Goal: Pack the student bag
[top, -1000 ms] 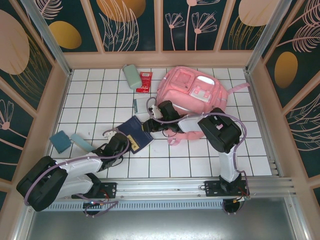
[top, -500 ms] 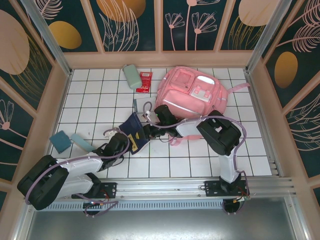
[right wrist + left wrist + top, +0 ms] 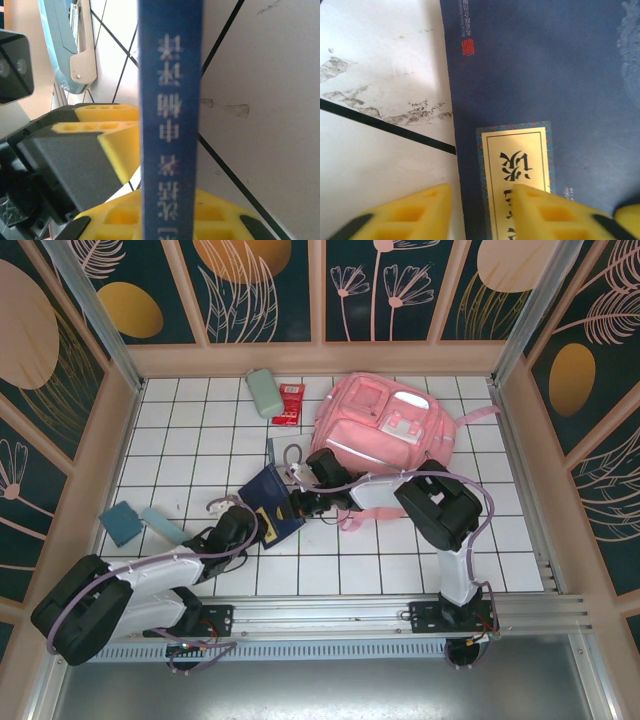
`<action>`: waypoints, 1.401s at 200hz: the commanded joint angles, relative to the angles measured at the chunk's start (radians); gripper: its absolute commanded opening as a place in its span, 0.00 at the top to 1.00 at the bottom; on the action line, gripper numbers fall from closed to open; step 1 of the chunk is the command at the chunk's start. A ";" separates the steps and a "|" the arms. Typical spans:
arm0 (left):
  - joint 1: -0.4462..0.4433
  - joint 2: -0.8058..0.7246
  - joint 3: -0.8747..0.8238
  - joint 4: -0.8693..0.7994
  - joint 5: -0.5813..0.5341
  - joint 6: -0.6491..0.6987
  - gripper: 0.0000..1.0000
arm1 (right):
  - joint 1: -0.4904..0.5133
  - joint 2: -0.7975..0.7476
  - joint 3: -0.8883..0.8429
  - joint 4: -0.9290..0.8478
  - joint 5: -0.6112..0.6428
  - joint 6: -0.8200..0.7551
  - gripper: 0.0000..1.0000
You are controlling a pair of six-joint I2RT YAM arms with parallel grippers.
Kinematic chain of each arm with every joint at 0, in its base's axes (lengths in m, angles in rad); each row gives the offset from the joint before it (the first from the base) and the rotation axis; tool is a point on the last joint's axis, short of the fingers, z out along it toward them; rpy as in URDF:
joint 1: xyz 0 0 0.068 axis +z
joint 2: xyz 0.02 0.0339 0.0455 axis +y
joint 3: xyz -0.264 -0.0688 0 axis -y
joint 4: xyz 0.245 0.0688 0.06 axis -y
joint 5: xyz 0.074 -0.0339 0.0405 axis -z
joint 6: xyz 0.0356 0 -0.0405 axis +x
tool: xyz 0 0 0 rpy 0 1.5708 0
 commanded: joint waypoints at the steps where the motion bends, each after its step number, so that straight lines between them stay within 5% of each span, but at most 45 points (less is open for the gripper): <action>1: -0.003 -0.070 0.017 -0.074 0.017 0.000 0.53 | -0.007 -0.075 -0.028 0.084 -0.026 0.010 1.00; 18: -0.003 -0.159 0.023 -0.089 0.014 -0.002 0.40 | -0.030 -0.128 -0.063 0.146 -0.031 0.047 1.00; 56: -0.002 -0.293 0.025 0.023 0.055 0.007 0.27 | -0.097 -0.250 -0.154 0.303 -0.067 0.141 1.00; 127: 0.024 -0.063 0.128 0.429 0.308 0.032 0.23 | -0.173 -0.393 -0.276 0.449 -0.134 0.222 1.00; 189: 0.063 0.049 0.119 0.695 0.455 -0.033 0.33 | -0.203 -0.435 -0.332 0.538 -0.184 0.278 1.00; 241: 0.066 0.055 0.101 0.836 0.522 -0.070 0.58 | -0.212 -0.439 -0.344 0.572 -0.214 0.301 1.00; 263: 0.066 0.039 0.127 0.714 0.491 -0.026 0.36 | -0.214 -0.446 -0.345 0.571 -0.214 0.301 1.00; 280: 0.065 0.015 0.129 0.609 0.436 0.009 0.28 | -0.217 -0.459 -0.341 0.556 -0.208 0.292 1.00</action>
